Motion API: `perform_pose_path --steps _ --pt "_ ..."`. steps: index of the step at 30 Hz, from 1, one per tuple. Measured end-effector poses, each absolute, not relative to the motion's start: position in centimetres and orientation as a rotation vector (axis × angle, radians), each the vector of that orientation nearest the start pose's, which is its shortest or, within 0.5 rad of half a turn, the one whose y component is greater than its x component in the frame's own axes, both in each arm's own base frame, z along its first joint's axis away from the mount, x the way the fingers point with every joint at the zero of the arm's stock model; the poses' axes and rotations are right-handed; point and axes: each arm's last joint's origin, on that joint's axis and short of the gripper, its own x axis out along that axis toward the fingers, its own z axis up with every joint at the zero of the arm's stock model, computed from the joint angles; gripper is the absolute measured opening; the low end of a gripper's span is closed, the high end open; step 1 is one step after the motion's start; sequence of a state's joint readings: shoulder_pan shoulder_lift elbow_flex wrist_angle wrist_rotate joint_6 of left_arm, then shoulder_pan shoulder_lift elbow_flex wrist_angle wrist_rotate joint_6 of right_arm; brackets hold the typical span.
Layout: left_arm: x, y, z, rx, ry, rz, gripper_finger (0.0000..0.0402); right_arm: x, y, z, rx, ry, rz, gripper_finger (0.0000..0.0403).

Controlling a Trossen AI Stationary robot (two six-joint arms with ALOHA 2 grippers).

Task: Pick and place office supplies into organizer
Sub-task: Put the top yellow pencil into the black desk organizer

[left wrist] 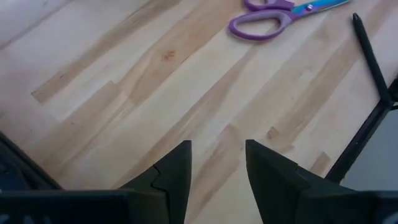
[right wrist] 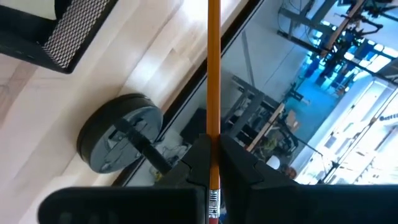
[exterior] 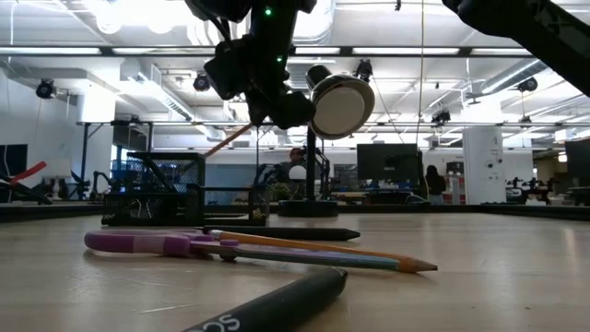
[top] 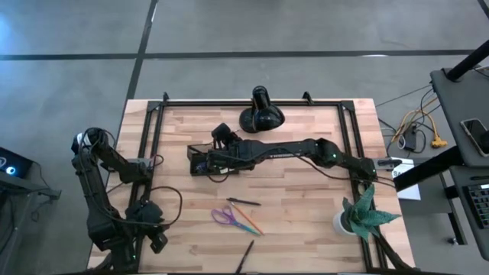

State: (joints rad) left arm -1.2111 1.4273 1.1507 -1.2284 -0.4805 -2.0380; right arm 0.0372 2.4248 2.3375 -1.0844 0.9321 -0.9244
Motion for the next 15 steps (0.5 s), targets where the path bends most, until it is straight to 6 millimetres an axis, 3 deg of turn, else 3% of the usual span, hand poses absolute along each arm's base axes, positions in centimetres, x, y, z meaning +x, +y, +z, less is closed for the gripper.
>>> perform_pose_path --steps 11,15 --pt "9.67 -21.88 26.24 -0.698 0.979 0.568 0.0132 50.19 -1.20 23.90 -1.343 1.427 -0.366 0.0011" --pt "9.67 -21.88 26.24 -0.703 0.978 0.571 0.0132 50.20 -0.57 23.90 -1.348 1.416 -0.361 0.0011"
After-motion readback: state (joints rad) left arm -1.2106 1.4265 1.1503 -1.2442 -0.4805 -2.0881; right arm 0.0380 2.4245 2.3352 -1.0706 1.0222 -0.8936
